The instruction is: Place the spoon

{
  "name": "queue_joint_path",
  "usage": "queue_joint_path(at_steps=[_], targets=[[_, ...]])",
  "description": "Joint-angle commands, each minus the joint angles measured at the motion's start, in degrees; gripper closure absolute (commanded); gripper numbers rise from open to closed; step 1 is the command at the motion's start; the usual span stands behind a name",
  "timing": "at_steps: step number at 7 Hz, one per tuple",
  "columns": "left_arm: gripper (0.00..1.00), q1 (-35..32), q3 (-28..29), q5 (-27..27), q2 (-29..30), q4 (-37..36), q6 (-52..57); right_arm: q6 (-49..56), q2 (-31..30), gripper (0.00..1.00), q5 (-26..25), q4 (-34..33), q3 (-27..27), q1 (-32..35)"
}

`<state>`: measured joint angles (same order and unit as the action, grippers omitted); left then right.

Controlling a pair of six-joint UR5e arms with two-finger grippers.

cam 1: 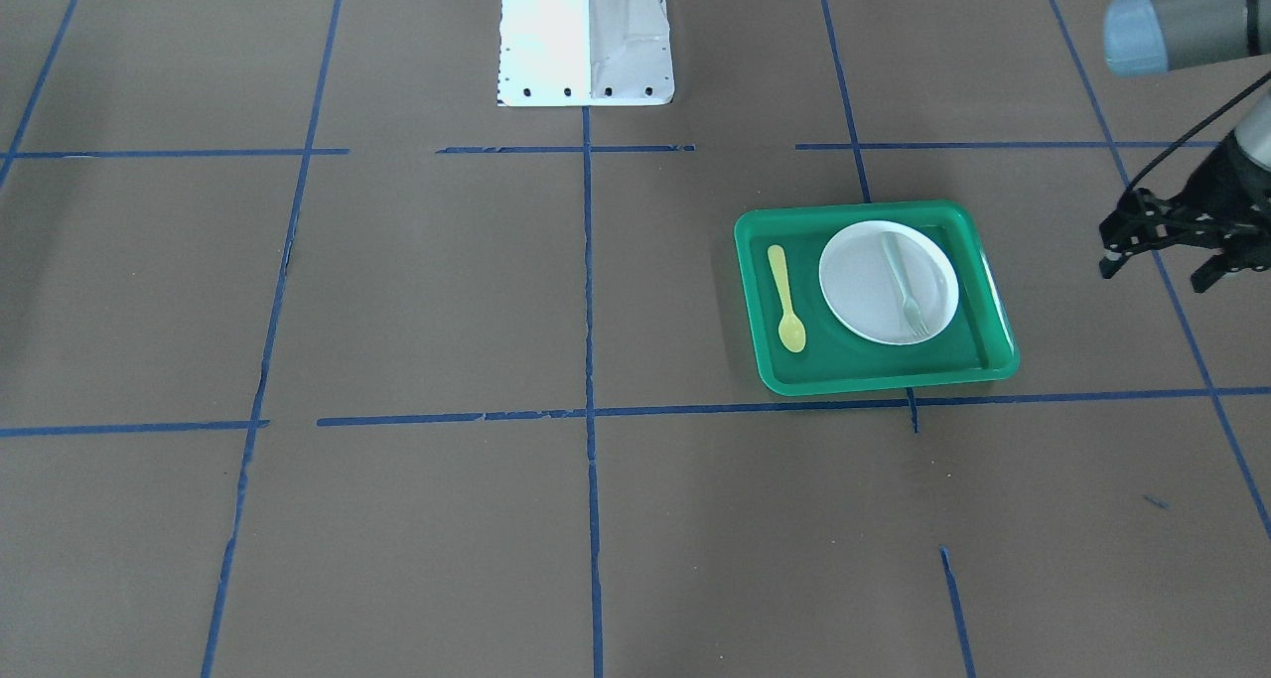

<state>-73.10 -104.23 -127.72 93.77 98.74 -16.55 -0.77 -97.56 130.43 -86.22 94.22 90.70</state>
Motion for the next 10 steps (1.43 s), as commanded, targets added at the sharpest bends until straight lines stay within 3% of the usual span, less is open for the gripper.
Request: queue_joint_path(at_steps=[1,2,4,6,8,10], targets=[[0.00,-12.36,6.72,-1.57,-5.25,-1.78,17.26,-0.02,0.00,0.00,0.00,0.00,0.00,0.00],[0.00,-17.99,10.50,-1.65,-5.00,-7.80,24.04,-0.02,0.00,0.00,0.00,0.00,0.00,0.00],[0.00,-19.62,11.95,-1.92,-5.44,-13.82,26.21,-0.02,0.00,0.00,0.00,0.00,0.00,0.00],[0.00,-20.15,11.77,-2.09,-5.61,-13.84,26.30,-0.02,0.00,0.00,0.00,0.00,0.00,0.00],[0.00,-20.15,10.28,-8.11,-8.67,-13.14,26.22,-0.02,0.00,0.00,0.00,0.00,0.00,0.00],[0.00,-20.07,10.54,-9.04,-8.51,-13.14,26.13,-0.02,0.00,0.00,0.00,0.00,0.00,0.00]])
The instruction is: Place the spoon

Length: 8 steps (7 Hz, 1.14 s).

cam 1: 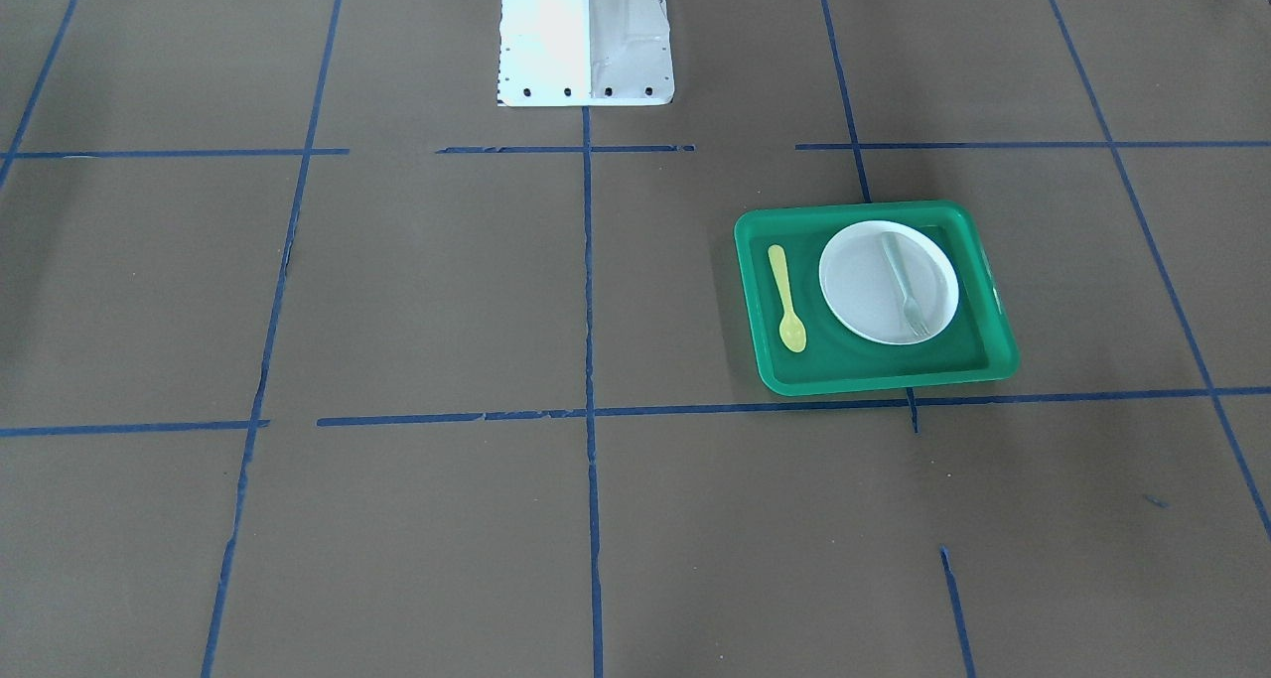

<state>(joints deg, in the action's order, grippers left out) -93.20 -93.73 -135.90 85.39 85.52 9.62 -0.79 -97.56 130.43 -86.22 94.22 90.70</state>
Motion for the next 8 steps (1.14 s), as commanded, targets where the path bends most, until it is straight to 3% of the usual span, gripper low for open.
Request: queue_joint_path(at_steps=[1,8], targets=[[0.00,0.04,0.04,-0.60,-0.13,0.09,-0.04,0.00,0.00,0.00,0.00,0.00,0.00,0.00],[0.00,0.04,0.57,-0.42,0.39,0.09,-0.13,0.00,0.00,0.00,0.00,0.00,0.00,0.00]])
